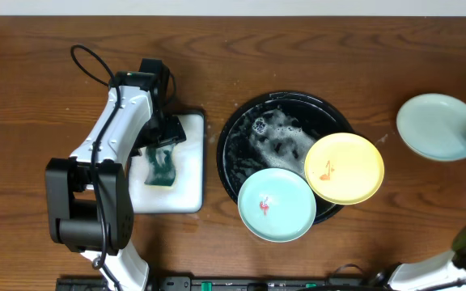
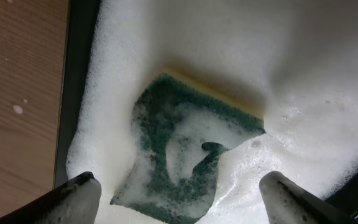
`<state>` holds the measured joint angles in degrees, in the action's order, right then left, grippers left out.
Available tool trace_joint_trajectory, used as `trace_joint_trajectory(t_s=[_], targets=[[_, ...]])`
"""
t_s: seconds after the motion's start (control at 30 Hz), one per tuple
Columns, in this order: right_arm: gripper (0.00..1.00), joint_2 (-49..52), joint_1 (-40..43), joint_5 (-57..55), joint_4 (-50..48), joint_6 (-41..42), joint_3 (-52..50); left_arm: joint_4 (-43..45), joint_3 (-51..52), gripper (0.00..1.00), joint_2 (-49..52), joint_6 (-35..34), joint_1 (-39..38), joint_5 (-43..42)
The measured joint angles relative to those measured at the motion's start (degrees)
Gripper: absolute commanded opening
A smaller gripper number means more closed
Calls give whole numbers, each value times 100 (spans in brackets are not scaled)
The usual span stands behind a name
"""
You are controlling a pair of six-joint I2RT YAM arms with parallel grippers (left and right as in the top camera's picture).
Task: Clean dirty plates on tray and stack at the side
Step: 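Carry the pale green plate right and set it on the table, then grasp the yellow plate rim with the right gripper and drag it to the tray's back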
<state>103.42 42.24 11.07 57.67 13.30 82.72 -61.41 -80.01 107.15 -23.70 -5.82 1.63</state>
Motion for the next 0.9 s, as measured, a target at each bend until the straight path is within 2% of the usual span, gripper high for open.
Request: trace_joint_trajectory(t_s=[0.17, 0.2, 0.27, 0.3, 0.37, 0.67, 0.9], targets=[[3, 404, 234, -17, 203, -9, -26, 0, 0, 87, 0, -2, 0, 0], [8, 439, 234, -20, 282, -13, -39, 0, 0, 87, 0, 0, 0, 0], [35, 461, 227, -4, 393, -68, -59, 0, 0, 87, 0, 0, 0, 0], [41, 461, 225, -2, 439, -107, -61, 0, 0, 87, 0, -2, 0, 0], [47, 461, 225, 9, 485, -144, -61, -2, 0, 87, 0, -2, 0, 0], [47, 17, -120, 553, 481, -667, -87, 0, 0, 87, 0, 0, 0, 2], [48, -1137, -1506, 1056, 704, -1163, -79, 0, 0, 87, 0, -2, 0, 2]])
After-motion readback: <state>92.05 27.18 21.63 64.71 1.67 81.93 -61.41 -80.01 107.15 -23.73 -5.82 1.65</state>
